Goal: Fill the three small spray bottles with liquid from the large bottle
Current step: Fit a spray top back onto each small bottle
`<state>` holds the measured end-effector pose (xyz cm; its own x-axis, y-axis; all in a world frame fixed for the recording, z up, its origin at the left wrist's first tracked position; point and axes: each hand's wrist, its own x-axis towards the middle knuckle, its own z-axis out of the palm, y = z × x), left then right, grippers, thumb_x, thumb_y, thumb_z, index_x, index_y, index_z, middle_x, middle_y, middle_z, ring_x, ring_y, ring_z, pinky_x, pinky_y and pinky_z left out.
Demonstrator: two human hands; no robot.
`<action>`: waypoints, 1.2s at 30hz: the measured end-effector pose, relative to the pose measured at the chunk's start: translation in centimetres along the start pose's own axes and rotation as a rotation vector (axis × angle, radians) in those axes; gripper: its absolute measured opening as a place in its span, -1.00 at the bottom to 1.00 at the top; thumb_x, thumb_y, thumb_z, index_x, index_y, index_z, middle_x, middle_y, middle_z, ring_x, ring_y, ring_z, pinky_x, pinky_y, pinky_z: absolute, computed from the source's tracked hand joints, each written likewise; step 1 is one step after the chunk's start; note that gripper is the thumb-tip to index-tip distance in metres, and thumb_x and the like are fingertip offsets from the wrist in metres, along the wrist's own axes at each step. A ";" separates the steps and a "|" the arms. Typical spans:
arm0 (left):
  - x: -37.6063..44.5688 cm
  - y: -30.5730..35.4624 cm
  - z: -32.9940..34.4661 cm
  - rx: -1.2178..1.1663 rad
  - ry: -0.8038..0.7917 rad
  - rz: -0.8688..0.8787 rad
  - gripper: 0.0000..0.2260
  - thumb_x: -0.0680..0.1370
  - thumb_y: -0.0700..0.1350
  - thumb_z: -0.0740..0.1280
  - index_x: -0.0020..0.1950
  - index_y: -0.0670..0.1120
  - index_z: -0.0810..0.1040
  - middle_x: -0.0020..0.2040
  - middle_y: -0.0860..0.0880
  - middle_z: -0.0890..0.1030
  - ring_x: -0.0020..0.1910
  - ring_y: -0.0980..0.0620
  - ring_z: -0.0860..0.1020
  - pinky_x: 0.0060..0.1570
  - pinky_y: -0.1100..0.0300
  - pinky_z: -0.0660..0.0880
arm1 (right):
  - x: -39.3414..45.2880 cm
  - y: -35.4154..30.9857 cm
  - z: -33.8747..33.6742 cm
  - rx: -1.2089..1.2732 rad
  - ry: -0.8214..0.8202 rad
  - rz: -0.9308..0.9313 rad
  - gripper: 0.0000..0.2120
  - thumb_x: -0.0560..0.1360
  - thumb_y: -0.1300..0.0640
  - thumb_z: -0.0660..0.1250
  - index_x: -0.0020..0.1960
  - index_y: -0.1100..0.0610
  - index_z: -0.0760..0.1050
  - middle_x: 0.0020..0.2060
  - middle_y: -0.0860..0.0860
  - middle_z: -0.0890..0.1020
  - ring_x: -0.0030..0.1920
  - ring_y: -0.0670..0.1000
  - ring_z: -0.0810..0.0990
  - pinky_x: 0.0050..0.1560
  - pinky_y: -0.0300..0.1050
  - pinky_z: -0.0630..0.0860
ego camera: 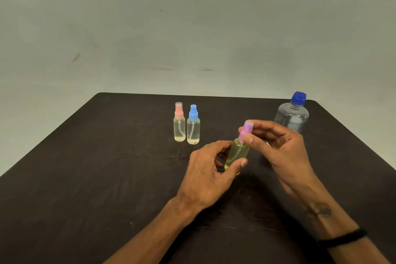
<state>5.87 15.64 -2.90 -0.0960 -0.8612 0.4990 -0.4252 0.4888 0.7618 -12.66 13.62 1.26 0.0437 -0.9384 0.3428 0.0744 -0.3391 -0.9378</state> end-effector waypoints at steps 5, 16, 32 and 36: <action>-0.2 0.0 0.1 0.015 -0.025 0.007 -0.60 0.57 0.18 0.47 0.32 0.00 0.63 0.07 0.15 0.69 0.06 0.18 0.66 -0.01 0.21 0.64 | 0.0 0.2 0.2 -0.053 0.084 -0.026 -0.59 0.28 0.14 0.64 0.11 0.11 0.71 -0.01 0.04 0.79 0.05 0.02 0.76 0.08 -0.14 0.68; 0.0 0.0 0.2 -0.022 -0.035 -0.021 -0.61 0.58 0.14 0.47 0.34 0.00 0.63 0.10 0.15 0.70 0.10 0.19 0.66 0.03 0.24 0.64 | -0.1 0.0 0.4 0.033 0.099 0.006 -0.60 0.29 0.08 0.60 0.12 0.08 0.72 0.01 0.04 0.80 0.10 0.05 0.78 0.10 -0.12 0.71; -0.2 0.2 0.1 0.043 -0.037 0.015 -0.57 0.57 0.20 0.44 0.37 0.01 0.60 0.15 0.14 0.68 0.13 0.24 0.63 0.08 0.26 0.63 | -0.2 0.8 0.5 -0.086 0.143 -0.046 -0.53 0.22 -0.02 0.65 0.10 0.06 0.71 0.00 -0.03 0.79 0.03 -0.04 0.75 0.08 -0.11 0.68; -0.1 0.3 0.1 -0.002 -0.017 -0.007 -0.64 0.57 0.10 0.49 0.32 0.00 0.64 0.09 0.16 0.70 0.10 0.24 0.65 0.05 0.26 0.63 | 0.0 0.5 0.3 0.019 0.046 0.010 -0.44 0.31 0.02 0.60 0.30 0.07 0.64 0.15 -0.01 0.77 0.23 0.01 0.72 0.27 0.03 0.62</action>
<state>5.66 15.87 -2.77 -0.1081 -0.8668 0.4868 -0.4242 0.4830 0.7660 -12.32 13.46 0.84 -0.0016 -0.9440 0.3300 0.0932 -0.3287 -0.9398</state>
